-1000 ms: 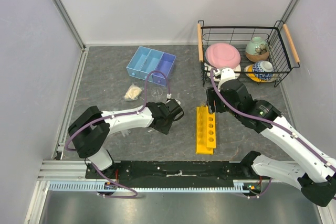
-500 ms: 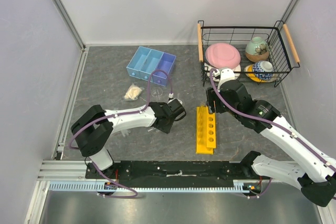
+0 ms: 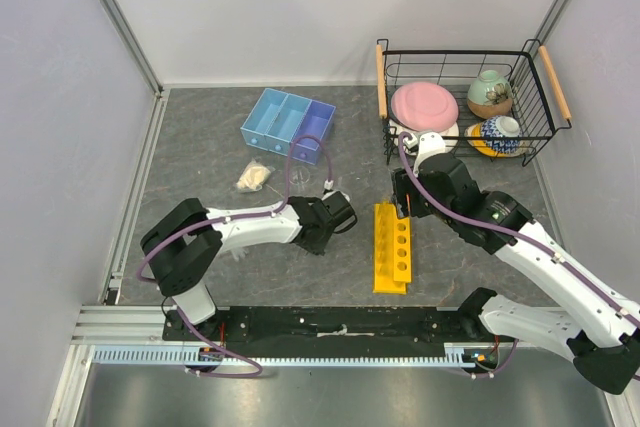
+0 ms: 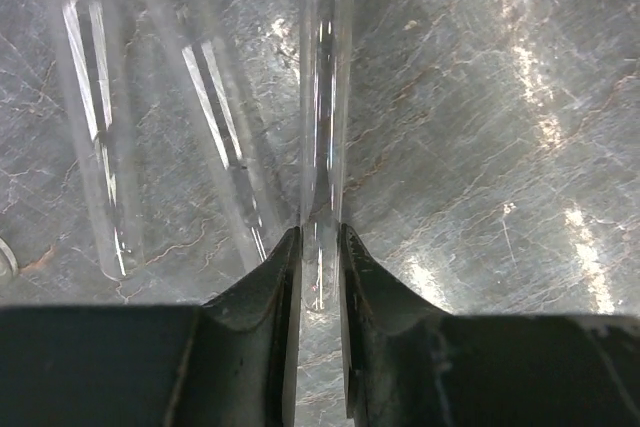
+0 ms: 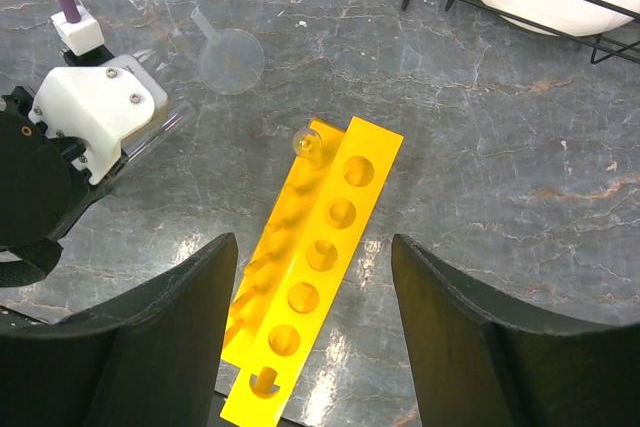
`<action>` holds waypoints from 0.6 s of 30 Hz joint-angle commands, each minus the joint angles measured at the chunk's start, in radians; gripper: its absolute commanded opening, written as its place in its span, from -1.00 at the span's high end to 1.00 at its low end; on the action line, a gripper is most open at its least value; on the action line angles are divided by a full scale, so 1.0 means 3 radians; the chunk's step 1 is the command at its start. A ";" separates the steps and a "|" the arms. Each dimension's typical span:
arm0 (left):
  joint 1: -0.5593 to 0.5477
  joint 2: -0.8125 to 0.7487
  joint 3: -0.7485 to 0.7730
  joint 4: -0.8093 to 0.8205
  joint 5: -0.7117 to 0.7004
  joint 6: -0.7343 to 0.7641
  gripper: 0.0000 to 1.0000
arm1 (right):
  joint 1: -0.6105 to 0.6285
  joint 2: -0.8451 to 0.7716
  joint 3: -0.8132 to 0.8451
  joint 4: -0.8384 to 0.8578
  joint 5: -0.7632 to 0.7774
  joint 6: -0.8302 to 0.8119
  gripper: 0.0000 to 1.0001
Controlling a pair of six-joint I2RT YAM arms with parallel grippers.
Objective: Organize the chemistry lab equipment
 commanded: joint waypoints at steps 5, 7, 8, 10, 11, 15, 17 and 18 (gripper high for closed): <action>-0.0166 0.0015 -0.0051 0.0110 0.0030 0.0013 0.65 | 0.0008 -0.0110 0.0036 0.0010 -0.0049 0.0058 -0.40; -0.0228 0.0020 -0.0066 0.0125 0.0106 0.0029 0.66 | 0.0008 -0.0125 0.0046 -0.0020 -0.0054 0.0094 -0.40; -0.0248 0.0035 -0.0071 0.0120 0.0127 0.0049 0.68 | 0.0008 -0.0146 0.0051 -0.0036 -0.0064 0.0094 -0.40; -0.0309 0.0061 -0.0091 0.0131 0.0178 0.0054 0.68 | 0.0008 -0.0166 0.0061 -0.0061 -0.0080 0.0129 -0.40; -0.0330 0.0071 -0.0102 0.0146 0.0199 0.0059 0.68 | 0.0008 -0.0186 0.0067 -0.0082 -0.0085 0.0135 -0.40; -0.0422 0.0158 -0.0163 0.0217 0.0260 0.0044 0.68 | 0.0008 -0.0258 0.0082 -0.0153 -0.0121 0.0191 -0.40; -0.0468 0.0169 -0.0173 0.0233 0.0270 0.0014 0.88 | 0.0008 -0.0289 0.0097 -0.0194 -0.0126 0.0222 -0.39; -0.0519 0.0158 -0.0173 0.0238 0.0265 0.0008 0.95 | 0.0008 -0.0304 0.0118 -0.0230 -0.0131 0.0232 -0.38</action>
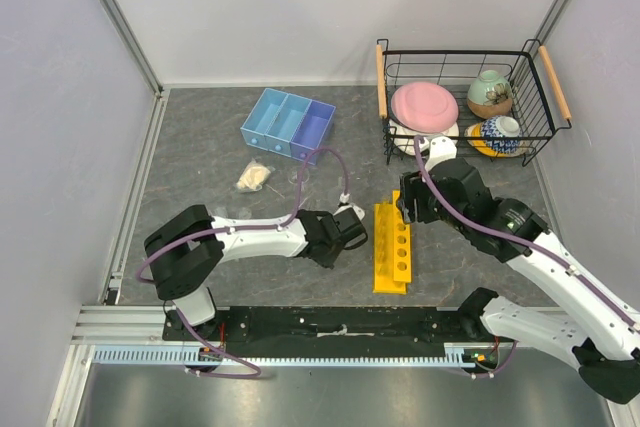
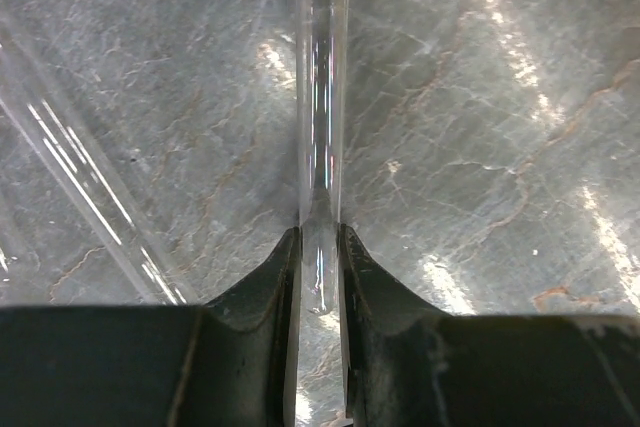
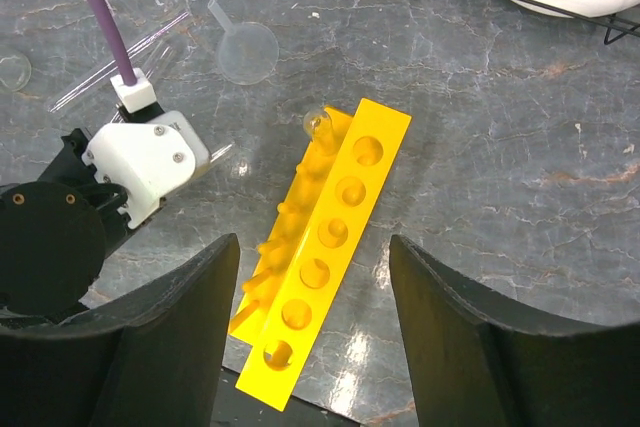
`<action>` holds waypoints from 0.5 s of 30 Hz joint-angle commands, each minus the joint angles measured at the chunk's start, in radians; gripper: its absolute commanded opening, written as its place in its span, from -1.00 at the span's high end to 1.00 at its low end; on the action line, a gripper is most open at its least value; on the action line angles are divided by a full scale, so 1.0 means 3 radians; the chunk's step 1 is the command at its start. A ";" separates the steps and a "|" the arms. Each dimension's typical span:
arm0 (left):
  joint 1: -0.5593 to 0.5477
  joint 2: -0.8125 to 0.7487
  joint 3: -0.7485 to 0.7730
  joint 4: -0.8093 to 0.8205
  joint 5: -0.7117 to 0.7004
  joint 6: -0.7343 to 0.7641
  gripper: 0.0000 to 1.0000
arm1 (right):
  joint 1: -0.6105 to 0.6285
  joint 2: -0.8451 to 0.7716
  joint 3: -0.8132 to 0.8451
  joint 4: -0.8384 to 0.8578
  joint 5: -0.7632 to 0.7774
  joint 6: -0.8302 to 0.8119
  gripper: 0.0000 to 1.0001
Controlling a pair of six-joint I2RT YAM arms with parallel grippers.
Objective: Organize the chemistry lab equipment
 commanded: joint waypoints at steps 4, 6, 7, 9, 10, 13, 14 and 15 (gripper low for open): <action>-0.0273 0.0072 -0.0061 0.0047 0.0233 0.0002 0.96 | 0.0008 -0.0129 0.0157 -0.0151 -0.0061 0.0146 -0.38; -0.0314 0.0046 -0.0051 0.0042 0.0234 0.0002 0.96 | 0.0008 -0.0139 0.0157 -0.0162 -0.0087 0.0187 -0.37; -0.0329 0.0056 -0.0061 0.0047 0.0234 0.0007 0.96 | 0.0008 -0.0159 0.0157 -0.0162 -0.0112 0.0197 -0.37; -0.0355 0.0087 -0.0071 0.0042 0.0213 0.0002 0.96 | 0.0013 -0.0175 0.0152 -0.0167 -0.0133 0.0227 -0.37; -0.0360 0.0132 -0.0097 0.0047 0.0193 -0.0008 0.95 | 0.0008 -0.0185 0.0152 -0.0167 -0.0153 0.0238 -0.37; -0.0370 0.0189 -0.0178 0.0123 0.0198 -0.0024 0.86 | 0.0014 -0.0206 0.0147 -0.0187 -0.0174 0.0263 -0.37; -0.0365 0.0235 -0.0204 0.0154 0.0213 -0.0024 0.79 | 0.0014 -0.0211 0.0152 -0.0197 -0.0179 0.0268 -0.37; -0.0365 0.0260 -0.0219 0.0200 0.0229 -0.0024 0.73 | 0.0014 -0.0211 0.0152 -0.0213 -0.0184 0.0274 -0.38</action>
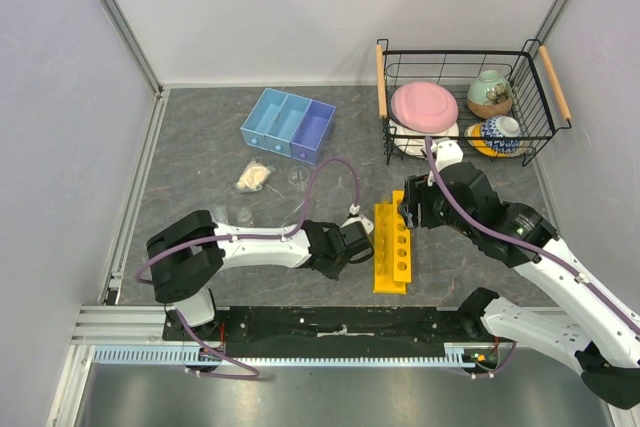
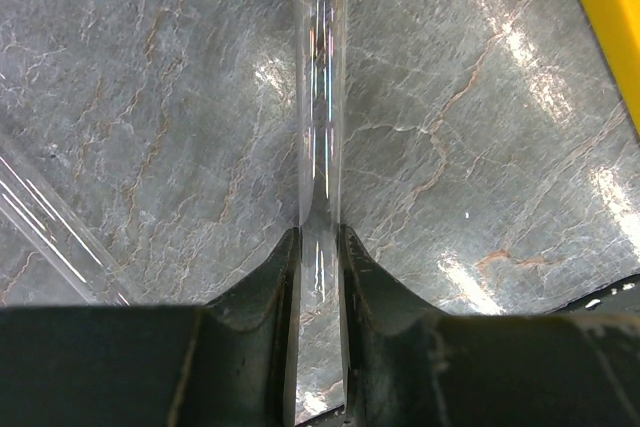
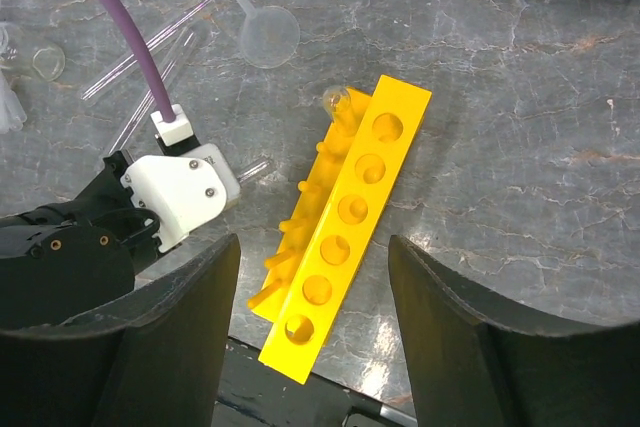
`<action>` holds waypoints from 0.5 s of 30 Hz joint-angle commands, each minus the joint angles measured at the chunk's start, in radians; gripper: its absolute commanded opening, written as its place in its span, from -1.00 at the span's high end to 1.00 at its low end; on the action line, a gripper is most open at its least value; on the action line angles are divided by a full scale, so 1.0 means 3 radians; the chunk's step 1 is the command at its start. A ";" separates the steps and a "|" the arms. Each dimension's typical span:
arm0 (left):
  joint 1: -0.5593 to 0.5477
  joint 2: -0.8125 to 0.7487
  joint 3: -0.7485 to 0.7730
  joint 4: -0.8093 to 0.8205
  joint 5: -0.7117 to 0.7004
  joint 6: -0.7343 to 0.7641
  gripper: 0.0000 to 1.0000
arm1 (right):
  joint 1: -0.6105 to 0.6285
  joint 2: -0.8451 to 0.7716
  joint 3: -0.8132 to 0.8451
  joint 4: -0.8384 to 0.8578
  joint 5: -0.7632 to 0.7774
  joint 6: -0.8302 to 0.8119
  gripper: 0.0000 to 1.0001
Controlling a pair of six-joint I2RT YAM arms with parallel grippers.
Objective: Organize the chemistry lab equipment
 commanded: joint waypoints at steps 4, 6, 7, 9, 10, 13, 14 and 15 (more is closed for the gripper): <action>-0.0046 0.0370 -0.0257 0.0202 0.0252 -0.0054 0.42 | 0.0008 -0.0061 0.0168 -0.0071 -0.0044 0.0087 -0.39; -0.0051 0.0416 -0.0272 0.0207 0.0272 -0.0059 0.32 | 0.0014 -0.0061 0.0173 -0.0081 -0.0044 0.0087 -0.39; -0.0046 0.0417 -0.0272 0.0217 0.0293 -0.0065 0.28 | 0.0014 -0.0051 0.0178 -0.0086 -0.0044 0.0087 -0.39; -0.0046 0.0432 -0.0272 0.0233 0.0308 -0.0060 0.19 | 0.0014 -0.0040 0.0178 -0.0081 -0.0044 0.0082 -0.39; -0.0051 0.0437 -0.0272 0.0238 0.0328 -0.0054 0.16 | 0.0014 -0.0025 0.0178 -0.0071 -0.0044 0.0082 -0.39; -0.0046 0.0462 -0.0282 0.0263 0.0379 -0.0049 0.12 | 0.0019 -0.0010 0.0168 -0.0055 -0.0049 0.0076 -0.39; -0.0051 0.0463 -0.0282 0.0274 0.0385 -0.0049 0.14 | 0.0014 -0.0010 0.0168 -0.0060 -0.0049 0.0076 -0.39; -0.0051 0.0468 -0.0287 0.0274 0.0405 -0.0044 0.15 | 0.0014 0.0001 0.0168 -0.0060 -0.0049 0.0076 -0.39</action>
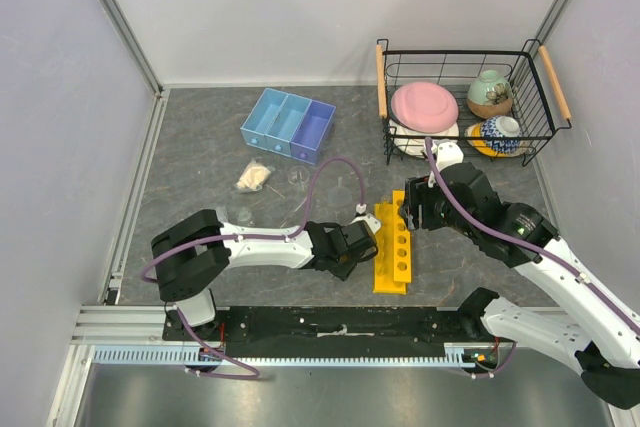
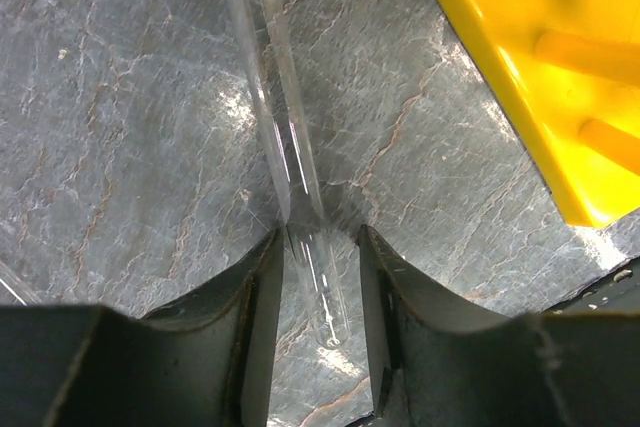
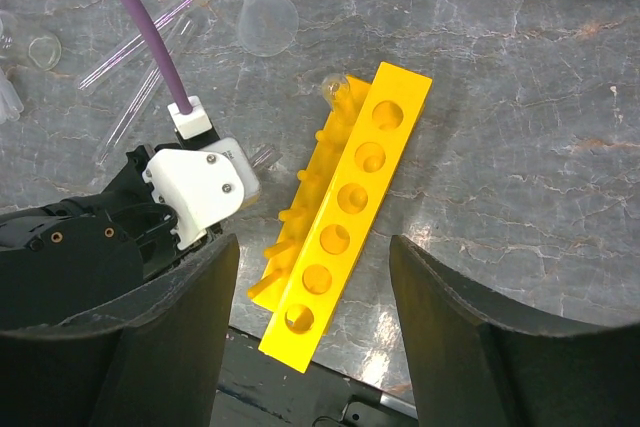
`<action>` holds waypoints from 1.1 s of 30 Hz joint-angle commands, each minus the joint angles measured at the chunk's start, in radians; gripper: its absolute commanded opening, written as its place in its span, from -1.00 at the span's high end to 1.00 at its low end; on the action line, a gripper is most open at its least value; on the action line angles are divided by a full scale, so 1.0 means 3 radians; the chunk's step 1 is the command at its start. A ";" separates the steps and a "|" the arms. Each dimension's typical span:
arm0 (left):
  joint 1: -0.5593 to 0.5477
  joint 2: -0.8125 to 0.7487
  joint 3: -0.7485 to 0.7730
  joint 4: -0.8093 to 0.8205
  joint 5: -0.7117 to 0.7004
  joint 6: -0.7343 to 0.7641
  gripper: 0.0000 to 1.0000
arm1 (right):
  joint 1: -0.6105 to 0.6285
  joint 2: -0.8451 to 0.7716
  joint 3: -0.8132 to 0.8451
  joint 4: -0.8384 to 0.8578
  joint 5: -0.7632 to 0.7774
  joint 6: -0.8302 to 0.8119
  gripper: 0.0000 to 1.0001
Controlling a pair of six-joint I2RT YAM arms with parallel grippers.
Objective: Organize the chemistry lab equipment
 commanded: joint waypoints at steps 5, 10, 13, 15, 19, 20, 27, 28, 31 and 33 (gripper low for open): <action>-0.0036 0.0356 -0.0294 -0.0138 0.0276 -0.0040 0.30 | 0.0012 0.0022 0.0154 0.0037 -0.0019 0.0027 -0.39; -0.0036 0.0366 -0.0319 -0.0148 0.0301 -0.0050 0.56 | 0.0012 0.0012 0.0138 0.0053 -0.0019 0.0042 -0.39; -0.0036 0.0325 -0.0340 -0.0174 0.0306 -0.0071 0.78 | 0.0012 0.0002 0.0133 0.0058 -0.0019 0.0052 -0.39; -0.0036 0.0229 -0.0330 -0.0240 0.0276 -0.0086 0.95 | 0.0012 0.0002 0.0138 0.0053 -0.0024 0.0057 -0.39; -0.0036 -0.0083 -0.0269 -0.0454 0.0209 -0.0097 0.96 | 0.0017 0.0038 0.0138 0.0058 -0.0065 0.0052 -0.39; -0.0036 -0.0150 -0.0243 -0.0531 0.0179 -0.0102 0.96 | 0.0022 0.0043 0.0138 0.0058 -0.0075 0.0047 -0.39; -0.0016 -0.0682 0.0104 -0.1288 -0.0057 -0.0091 0.96 | 0.0028 0.0094 0.0149 0.0089 -0.0126 0.0068 -0.39; -0.0010 -0.0829 0.0125 -0.1329 -0.0042 -0.0081 0.96 | 0.0033 0.0104 0.0149 0.0099 -0.0197 0.0068 -0.39; 0.0040 -0.1075 0.0192 -0.1371 0.0137 -0.0015 0.96 | 0.0033 0.0114 0.0128 0.0165 -0.0350 0.0068 -0.40; 0.0143 -0.1331 0.0212 -0.1284 0.0391 0.0072 0.96 | 0.0038 0.0145 0.0133 0.0201 -0.0422 0.0068 -0.40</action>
